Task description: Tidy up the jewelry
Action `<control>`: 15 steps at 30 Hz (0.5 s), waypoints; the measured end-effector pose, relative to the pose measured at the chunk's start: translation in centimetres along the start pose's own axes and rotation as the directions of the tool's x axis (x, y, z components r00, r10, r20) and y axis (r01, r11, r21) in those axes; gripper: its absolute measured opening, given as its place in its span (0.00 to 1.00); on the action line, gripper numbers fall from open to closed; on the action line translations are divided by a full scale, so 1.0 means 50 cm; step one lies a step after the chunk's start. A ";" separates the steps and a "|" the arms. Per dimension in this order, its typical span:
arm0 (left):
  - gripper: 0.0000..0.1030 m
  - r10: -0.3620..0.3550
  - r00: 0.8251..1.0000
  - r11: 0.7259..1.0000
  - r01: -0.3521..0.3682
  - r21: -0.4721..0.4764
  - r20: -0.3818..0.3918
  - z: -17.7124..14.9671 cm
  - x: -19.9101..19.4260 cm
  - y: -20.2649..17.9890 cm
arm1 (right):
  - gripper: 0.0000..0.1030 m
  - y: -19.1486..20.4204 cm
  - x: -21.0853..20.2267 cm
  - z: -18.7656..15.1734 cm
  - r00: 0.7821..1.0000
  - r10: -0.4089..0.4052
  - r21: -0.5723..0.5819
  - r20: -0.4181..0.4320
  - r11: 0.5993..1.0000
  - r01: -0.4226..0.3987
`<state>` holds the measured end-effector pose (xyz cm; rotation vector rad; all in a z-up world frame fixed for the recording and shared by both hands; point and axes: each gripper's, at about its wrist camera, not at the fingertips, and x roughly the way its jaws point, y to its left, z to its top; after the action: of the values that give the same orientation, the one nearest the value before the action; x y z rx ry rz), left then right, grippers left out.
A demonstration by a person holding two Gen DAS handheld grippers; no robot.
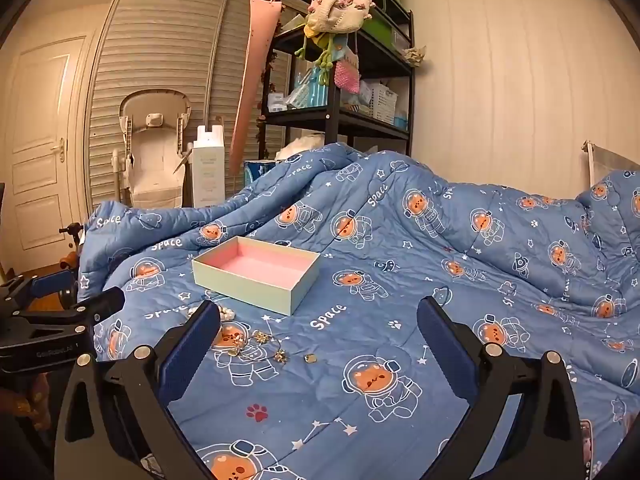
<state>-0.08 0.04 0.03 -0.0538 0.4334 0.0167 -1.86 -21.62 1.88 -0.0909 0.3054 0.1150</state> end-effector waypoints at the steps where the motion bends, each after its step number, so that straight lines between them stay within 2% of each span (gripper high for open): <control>1: 0.94 0.005 1.000 1.000 -0.005 -0.004 0.004 0.000 -0.001 0.001 | 0.94 0.001 -0.004 0.000 1.000 -0.001 0.001 -0.001 1.000 0.001; 8: 0.94 0.026 1.000 0.999 -0.026 -0.025 0.006 -0.001 -0.003 0.006 | 0.94 -0.003 0.008 -0.004 1.000 0.004 -0.001 -0.024 1.000 -0.004; 9: 0.94 0.000 1.000 1.000 0.000 -0.006 0.003 0.002 0.003 0.000 | 0.94 0.004 0.003 -0.005 1.000 0.000 -0.005 -0.024 1.000 0.000; 15: 0.94 0.000 1.000 1.000 0.000 -0.007 0.002 0.002 -0.004 -0.004 | 0.94 -0.001 0.004 -0.005 1.000 -0.001 -0.001 -0.022 1.000 0.000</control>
<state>-0.20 -0.15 0.21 -0.0609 0.4311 0.0179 -1.75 -21.69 1.57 -0.0931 0.3276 0.1136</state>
